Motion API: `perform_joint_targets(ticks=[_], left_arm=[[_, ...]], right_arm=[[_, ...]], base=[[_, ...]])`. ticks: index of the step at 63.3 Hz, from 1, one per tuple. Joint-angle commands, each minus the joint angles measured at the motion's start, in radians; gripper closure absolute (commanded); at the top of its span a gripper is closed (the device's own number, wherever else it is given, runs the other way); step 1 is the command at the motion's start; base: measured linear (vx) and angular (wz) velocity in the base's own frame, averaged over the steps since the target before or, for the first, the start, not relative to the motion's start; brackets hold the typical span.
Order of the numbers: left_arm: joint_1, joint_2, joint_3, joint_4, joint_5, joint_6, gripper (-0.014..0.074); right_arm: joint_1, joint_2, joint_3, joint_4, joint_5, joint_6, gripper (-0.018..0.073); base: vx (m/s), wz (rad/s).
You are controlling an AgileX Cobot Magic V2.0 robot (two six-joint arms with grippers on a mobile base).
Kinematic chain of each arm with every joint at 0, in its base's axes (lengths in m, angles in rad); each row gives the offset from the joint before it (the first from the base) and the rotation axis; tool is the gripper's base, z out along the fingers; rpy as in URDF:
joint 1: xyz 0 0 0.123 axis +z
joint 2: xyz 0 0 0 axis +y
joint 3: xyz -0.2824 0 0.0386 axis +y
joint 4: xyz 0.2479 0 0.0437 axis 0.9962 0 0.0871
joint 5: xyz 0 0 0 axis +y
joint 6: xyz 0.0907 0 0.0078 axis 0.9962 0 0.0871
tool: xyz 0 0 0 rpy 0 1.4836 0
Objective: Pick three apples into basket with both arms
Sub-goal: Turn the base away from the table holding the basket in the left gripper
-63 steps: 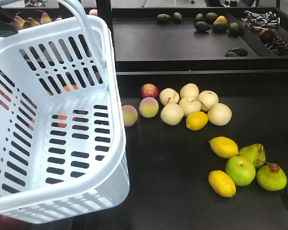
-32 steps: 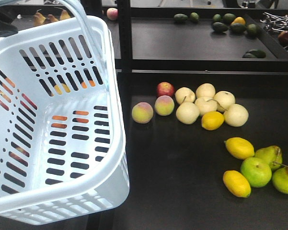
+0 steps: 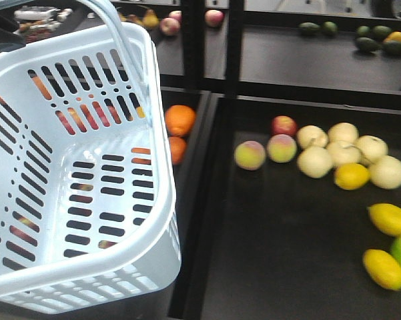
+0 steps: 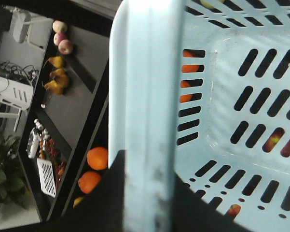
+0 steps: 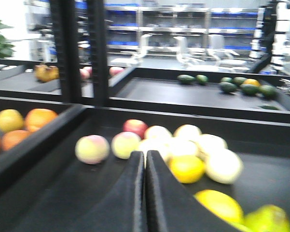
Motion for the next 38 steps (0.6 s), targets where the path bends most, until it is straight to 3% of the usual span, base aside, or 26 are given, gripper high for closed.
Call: perform_joint_targets(ticks=[1, 38], left_arm=[[0.001, -0.025, -0.033, 0.024, -0.043, -0.009, 0.0603], [0.001, -0.025, -0.033, 0.024, -0.043, -0.009, 0.0603]], right_arm=[[-0.001, -0.014, 0.014, -0.011, -0.078, -0.010, 0.0568], [-0.001, -0.014, 0.014, -0.011, -0.078, -0.010, 0.0568]], base=[[-0.04, 0.50], [-0.06, 0.56]])
